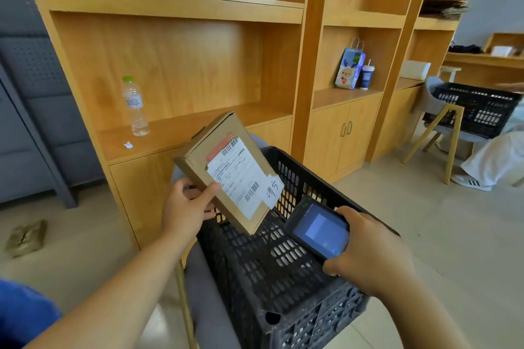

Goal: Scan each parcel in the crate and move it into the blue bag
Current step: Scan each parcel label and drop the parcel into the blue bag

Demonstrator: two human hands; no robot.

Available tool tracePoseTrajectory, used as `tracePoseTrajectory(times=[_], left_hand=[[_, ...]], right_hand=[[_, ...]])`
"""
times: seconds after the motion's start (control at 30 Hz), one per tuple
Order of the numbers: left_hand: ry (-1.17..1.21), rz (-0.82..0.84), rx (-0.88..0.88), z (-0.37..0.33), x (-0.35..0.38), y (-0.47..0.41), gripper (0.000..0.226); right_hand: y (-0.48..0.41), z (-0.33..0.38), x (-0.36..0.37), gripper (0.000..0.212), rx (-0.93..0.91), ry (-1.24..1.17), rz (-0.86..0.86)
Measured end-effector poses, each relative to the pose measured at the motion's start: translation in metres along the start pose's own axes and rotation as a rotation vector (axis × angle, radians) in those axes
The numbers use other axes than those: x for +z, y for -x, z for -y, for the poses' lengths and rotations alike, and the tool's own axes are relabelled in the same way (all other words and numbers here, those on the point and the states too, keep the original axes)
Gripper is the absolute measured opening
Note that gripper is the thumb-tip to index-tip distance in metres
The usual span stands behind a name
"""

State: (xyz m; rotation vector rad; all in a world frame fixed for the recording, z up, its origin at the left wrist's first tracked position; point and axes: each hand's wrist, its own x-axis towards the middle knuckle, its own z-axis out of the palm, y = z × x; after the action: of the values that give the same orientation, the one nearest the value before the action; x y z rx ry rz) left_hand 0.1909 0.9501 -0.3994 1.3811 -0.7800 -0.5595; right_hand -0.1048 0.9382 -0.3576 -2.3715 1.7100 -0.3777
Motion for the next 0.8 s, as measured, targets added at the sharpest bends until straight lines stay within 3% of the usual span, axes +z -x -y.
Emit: tracePoseTrajectory(times=[0.33, 0.6, 0.8], left_hand=[[-0.008, -0.028, -0.009, 0.0, -0.008, -0.001, 0.052], [0.025, -0.048, 0.013, -0.002, -0.02, 0.002, 0.042], [0.226, -0.178, 0.077, -0.014, -0.074, 0.035, 0.028]], right_hand=[[0.0, 0.003, -0.002, 0.078, -0.008, 0.05, 0.01], [-0.001, 0.008, 0.002, 0.093, -0.049, 0.003, -0.064], [-0.002, 0.043, 0.006, 0.096, -0.255, -0.122, -0.075]])
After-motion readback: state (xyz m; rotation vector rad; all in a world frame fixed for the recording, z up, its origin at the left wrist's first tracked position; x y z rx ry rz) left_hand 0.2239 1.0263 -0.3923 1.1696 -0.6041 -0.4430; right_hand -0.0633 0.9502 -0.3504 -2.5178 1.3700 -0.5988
